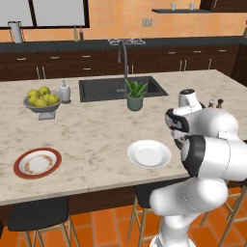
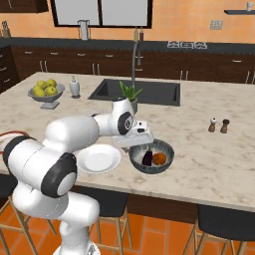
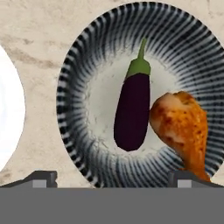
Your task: Pick the chicken drumstick and eggplant from their plates and place them in the bowl. Then put the bowl in the fridge.
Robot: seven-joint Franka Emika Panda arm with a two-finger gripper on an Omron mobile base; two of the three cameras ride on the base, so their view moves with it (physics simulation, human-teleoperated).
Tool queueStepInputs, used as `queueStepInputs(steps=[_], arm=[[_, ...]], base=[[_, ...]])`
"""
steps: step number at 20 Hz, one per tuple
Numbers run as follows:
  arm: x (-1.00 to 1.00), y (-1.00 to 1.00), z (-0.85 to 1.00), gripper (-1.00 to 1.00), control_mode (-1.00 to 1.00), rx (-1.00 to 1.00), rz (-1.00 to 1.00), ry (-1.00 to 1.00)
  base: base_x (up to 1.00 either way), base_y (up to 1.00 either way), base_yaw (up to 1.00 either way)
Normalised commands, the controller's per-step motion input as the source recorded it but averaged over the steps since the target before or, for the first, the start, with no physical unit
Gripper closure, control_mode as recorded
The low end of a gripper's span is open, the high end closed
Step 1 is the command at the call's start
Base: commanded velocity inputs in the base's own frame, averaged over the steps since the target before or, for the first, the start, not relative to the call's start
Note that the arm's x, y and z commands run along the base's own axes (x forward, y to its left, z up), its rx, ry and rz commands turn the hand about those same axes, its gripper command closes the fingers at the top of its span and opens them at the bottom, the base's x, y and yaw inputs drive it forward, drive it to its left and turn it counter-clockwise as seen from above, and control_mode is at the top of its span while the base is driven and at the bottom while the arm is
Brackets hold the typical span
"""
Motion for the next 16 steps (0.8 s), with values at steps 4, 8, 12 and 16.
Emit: queueStepInputs(steps=[4, 8, 12, 16], arm=[[-0.13, 0.23, -0.09, -1.0, -1.0, 0.01, 0.0, 0.0], [0.0, 0.03, -0.09, -1.0, -1.0, 0.07, 0.0, -0.01], [0.0, 0.13, -0.1, -1.0, -1.0, 0.06, 0.0, -0.03], [0.05, 0.15, -0.3, -1.0, -1.0, 0.02, 0.0, 0.0]], base=[[0.0, 0.0, 0.0], [0.0, 0.0, 0.0], [0.0, 0.0, 0.0], [0.0, 0.0, 0.0]])
